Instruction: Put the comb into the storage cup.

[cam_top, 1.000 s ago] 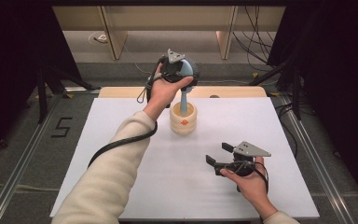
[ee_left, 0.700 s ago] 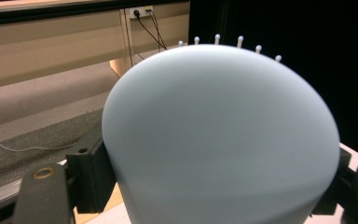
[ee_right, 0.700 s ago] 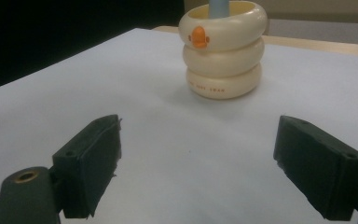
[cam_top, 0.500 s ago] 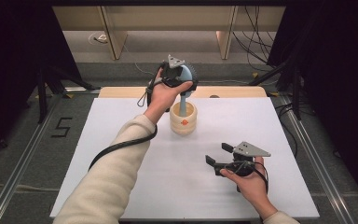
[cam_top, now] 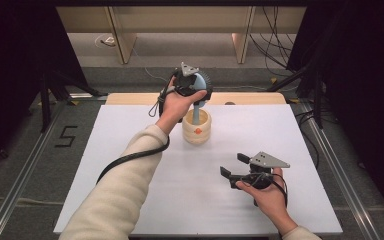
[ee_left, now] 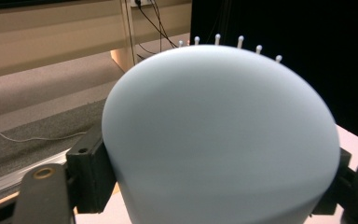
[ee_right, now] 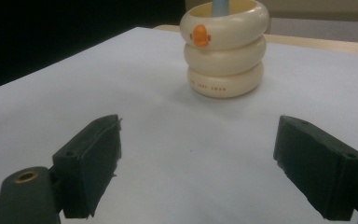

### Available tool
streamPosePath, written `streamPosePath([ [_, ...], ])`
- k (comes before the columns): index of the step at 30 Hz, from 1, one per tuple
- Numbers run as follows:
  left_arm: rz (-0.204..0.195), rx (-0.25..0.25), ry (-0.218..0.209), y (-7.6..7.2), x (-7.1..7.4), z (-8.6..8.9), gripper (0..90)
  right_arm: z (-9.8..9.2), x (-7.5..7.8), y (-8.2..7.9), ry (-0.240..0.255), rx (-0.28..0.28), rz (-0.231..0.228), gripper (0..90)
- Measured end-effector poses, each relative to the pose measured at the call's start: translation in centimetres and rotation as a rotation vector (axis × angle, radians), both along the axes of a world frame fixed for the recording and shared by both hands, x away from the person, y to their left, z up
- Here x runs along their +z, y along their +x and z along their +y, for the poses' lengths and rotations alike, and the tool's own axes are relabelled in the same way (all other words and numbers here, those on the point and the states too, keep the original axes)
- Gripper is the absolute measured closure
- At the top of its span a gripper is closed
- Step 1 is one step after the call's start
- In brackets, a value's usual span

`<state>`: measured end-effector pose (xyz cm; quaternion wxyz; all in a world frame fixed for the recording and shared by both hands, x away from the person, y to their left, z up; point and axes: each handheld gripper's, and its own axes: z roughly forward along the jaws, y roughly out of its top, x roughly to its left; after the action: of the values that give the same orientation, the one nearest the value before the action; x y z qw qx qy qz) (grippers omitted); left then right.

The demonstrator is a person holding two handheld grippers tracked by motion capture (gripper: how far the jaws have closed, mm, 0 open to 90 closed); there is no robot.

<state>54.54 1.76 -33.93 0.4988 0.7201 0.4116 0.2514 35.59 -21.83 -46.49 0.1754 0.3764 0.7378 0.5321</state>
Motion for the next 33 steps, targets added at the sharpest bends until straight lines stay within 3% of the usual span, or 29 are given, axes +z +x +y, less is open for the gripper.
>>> streamPosePath([
  [33, 0.064, 0.012, 0.045, 0.8, -2.8, -0.5, 21.1, 0.1, -0.1, 0.0, -0.003, 0.012, 0.010, 15.9],
])
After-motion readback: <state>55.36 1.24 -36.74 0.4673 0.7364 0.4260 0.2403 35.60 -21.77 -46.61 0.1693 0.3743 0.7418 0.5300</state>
